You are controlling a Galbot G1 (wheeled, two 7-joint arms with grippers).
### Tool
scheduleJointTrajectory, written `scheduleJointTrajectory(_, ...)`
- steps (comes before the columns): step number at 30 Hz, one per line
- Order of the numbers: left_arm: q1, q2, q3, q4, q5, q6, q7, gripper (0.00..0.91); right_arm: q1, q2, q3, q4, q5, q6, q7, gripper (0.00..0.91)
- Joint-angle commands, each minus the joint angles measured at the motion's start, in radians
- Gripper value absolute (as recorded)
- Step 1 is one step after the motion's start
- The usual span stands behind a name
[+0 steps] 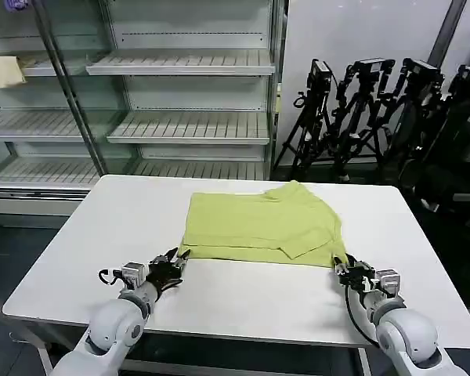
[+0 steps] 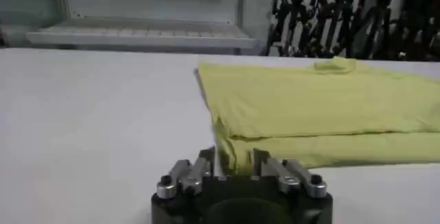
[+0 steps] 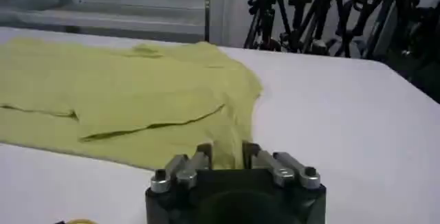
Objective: Fold and organize the clothes.
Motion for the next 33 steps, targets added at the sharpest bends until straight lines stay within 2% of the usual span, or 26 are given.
scheduleJointTrajectory(1, 0.125, 0.029, -0.030, -0.114, 0.049, 0.012, 0.082, 0.010, -0.130, 0.001, 0.024, 0.133, -0.033, -0.007, -0.016, 0.000)
scheduleJointTrajectory(6, 0.285, 0.048, -0.114, -0.255, 0.086, 0.012, 0.061, 0.010, -0.255, 0.012, 0.084, 0.228, -0.066, -0.006, -0.026, 0.000)
scheduleJointTrajectory(12, 0.525, 0.081, -0.283, -0.417, 0.087, 0.011, 0.058, 0.020, -0.445, 0.026, 0.182, 0.342, -0.081, 0.008, -0.029, 0.000)
scheduleJointTrajectory(13, 0.549, 0.090, -0.292, -0.429, 0.087, 0.011, 0.057, 0.746, -0.463, 0.031, 0.188, 0.355, -0.088, 0.008, -0.023, 0.191)
scheduleJointTrajectory(14, 0.571, 0.098, -0.310, -0.441, 0.095, 0.011, 0.062, 0.907, -0.498, 0.031, 0.197, 0.376, -0.087, 0.007, -0.022, 0.907)
scheduleJointTrajectory(19, 0.586, 0.109, -0.346, -0.485, 0.128, 0.013, 0.055, 0.907, -0.528, 0.022, 0.204, 0.415, -0.088, -0.006, -0.028, 0.907)
scheduleJointTrajectory(22, 0.579, 0.113, -0.365, -0.561, 0.126, 0.012, 0.035, 0.907, -0.529, 0.026, 0.273, 0.472, -0.058, -0.007, -0.032, 0.907)
scheduleJointTrajectory(25, 0.482, 0.140, -0.355, -0.593, 0.120, 0.011, 0.031, 0.907, -0.436, 0.023, 0.303, 0.482, -0.025, -0.007, -0.020, 0.907)
scheduleJointTrajectory(26, 0.445, 0.148, -0.334, -0.572, 0.111, 0.011, 0.032, 0.907, -0.367, 0.017, 0.270, 0.455, -0.025, -0.007, 0.013, 0.907)
scheduleJointTrajectory(29, 0.208, 0.169, -0.225, -0.412, 0.033, 0.010, 0.045, 0.907, -0.114, 0.005, 0.158, 0.310, -0.031, -0.008, 0.050, 0.907)
scheduleJointTrajectory(30, 0.159, 0.169, -0.180, -0.351, 0.003, 0.010, 0.027, 0.907, 0.004, 0.006, 0.093, 0.245, -0.035, -0.009, 0.061, 0.907)
scheduleJointTrajectory(31, 0.041, 0.160, -0.126, -0.263, -0.003, 0.010, 0.031, 0.907, 0.119, 0.009, 0.010, 0.167, -0.035, -0.009, 0.083, 0.907)
scheduleJointTrajectory(33, -0.040, 0.151, -0.075, -0.169, -0.019, 0.010, 0.031, 0.907, 0.239, 0.021, -0.069, 0.073, -0.034, -0.009, 0.088, 0.907)
